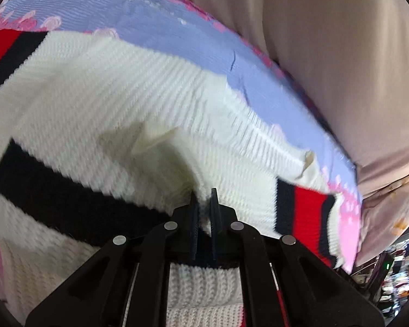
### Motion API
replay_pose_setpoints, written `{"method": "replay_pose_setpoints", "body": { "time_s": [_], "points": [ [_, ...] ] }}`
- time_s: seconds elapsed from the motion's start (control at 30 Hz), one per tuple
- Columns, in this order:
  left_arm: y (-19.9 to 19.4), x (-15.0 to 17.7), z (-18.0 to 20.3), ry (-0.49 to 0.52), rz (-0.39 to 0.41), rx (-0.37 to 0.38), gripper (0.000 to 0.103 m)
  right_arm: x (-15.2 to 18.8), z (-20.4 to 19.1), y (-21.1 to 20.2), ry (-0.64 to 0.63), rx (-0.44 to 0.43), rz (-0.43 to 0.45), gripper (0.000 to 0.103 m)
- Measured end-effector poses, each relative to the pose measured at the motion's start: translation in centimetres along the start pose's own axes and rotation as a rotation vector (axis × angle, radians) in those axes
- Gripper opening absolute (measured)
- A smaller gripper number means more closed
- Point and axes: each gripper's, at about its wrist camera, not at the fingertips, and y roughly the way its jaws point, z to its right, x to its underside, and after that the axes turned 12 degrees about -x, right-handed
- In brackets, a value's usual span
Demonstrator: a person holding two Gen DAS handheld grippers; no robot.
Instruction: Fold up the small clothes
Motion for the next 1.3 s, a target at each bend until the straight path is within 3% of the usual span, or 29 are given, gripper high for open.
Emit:
{"method": "replay_pose_setpoints", "body": {
  "time_s": [0.1,0.17,0.2,0.27,0.4,0.43,0.47,0.5,0.53,0.6,0.67,0.7,0.77,0.8,0.87,0.9,0.93,0.97,1.0,1.1,1.17,1.23,1.27,1.3],
  "points": [
    [-1.6,-1.5,-0.9,0.010,0.031,0.009,0.007,-0.2,-2.4,-3.2,-0.074,-0.066,0.074,0.041],
    [-1.7,-2.6,-1.1,0.027,0.026,-0.002,0.007,-1.3,-2.6,-5.0,-0.062,-0.146,0.157,0.064],
    [-1.7,-2.7,-1.3,0.034,0.017,-0.009,0.007,-2.7,-2.3,-5.1,-0.035,-0.186,0.188,0.066],
    [-1.4,-2.5,-1.9,0.041,-0.005,-0.028,0.007,-5.3,-2.4,-3.4,0.002,-0.199,0.171,0.067],
    [-0.4,-1.0,-2.4,0.027,-0.025,-0.055,0.007,-9.4,-1.6,5.2,0.071,-0.136,-0.008,0.067],
    [-0.5,-0.9,-2.5,0.023,-0.022,-0.056,0.007,-9.4,-1.5,7.1,0.086,-0.129,-0.048,0.057],
    [-0.8,-0.9,-2.8,0.018,-0.016,-0.052,0.007,-9.5,-2.1,7.4,0.057,-0.103,-0.015,0.041],
    [-1.2,-1.0,-2.8,0.015,-0.007,-0.044,0.007,-9.8,-3.1,7.2,0.018,-0.139,-0.008,0.016],
    [-1.6,-1.3,-2.8,0.016,0.004,-0.035,0.007,-10.4,-3.8,6.6,0.016,-0.174,0.008,0.013],
    [-2.1,-2.2,-2.3,0.029,0.027,-0.023,0.007,-11.7,-5.3,3.7,-0.029,-0.210,0.123,0.013],
    [-1.6,-2.8,-1.8,0.042,0.023,-0.056,0.010,-12.8,-5.6,2.7,-0.058,-0.198,0.181,0.013],
    [-0.9,-3.0,-1.8,0.047,-0.003,-0.058,0.011,-13.0,-5.3,3.5,-0.056,-0.171,0.151,0.014],
    [-0.9,-2.8,-3.1,0.036,-0.060,-0.059,0.014,-13.0,-3.8,5.9,0.019,-0.093,0.010,0.016],
    [-1.6,-2.4,-3.5,0.036,-0.062,-0.047,0.015,-12.4,-3.5,5.4,0.047,-0.096,0.003,0.016],
    [-4.7,-0.9,-5.3,0.046,-0.022,-0.041,0.034,-9.6,-4.0,1.9,0.029,-0.126,0.066,0.021],
    [-6.5,0.2,-6.7,0.040,0.000,-0.053,0.056,-7.8,-4.3,0.4,0.014,-0.130,0.066,0.026],
    [-7.8,1.3,-8.0,0.030,0.013,-0.066,0.068,-5.6,-4.6,-1.0,0.004,-0.138,0.050,0.042],
    [-9.5,3.2,-10.1,0.009,0.021,-0.088,0.069,-2.4,-4.7,-2.4,-0.003,-0.148,0.019,0.053],
    [-10.4,4.7,-11.6,-0.006,0.007,-0.106,0.069,0.4,-4.6,-3.1,0.003,-0.159,-0.020,0.055],
    [-11.5,10.6,-16.0,-0.077,-0.101,-0.178,0.069,9.4,-4.5,-3.6,0.069,-0.195,-0.223,0.056],
    [-11.5,13.9,-17.7,-0.125,-0.152,-0.183,0.069,14.2,-4.8,-3.4,0.100,-0.212,-0.325,0.056],
    [-12.3,16.1,-17.2,-0.094,-0.111,-0.184,0.067,17.1,-5.5,-3.5,0.127,-0.259,-0.357,0.057],
    [-12.1,16.5,-16.7,-0.075,-0.124,-0.185,0.064,17.5,-6.4,-3.6,0.097,-0.272,-0.337,0.056],
    [-12.1,16.9,-16.1,-0.052,-0.119,-0.195,0.048,17.5,-6.9,-3.1,0.066,-0.276,-0.343,0.054]
  ]
}}
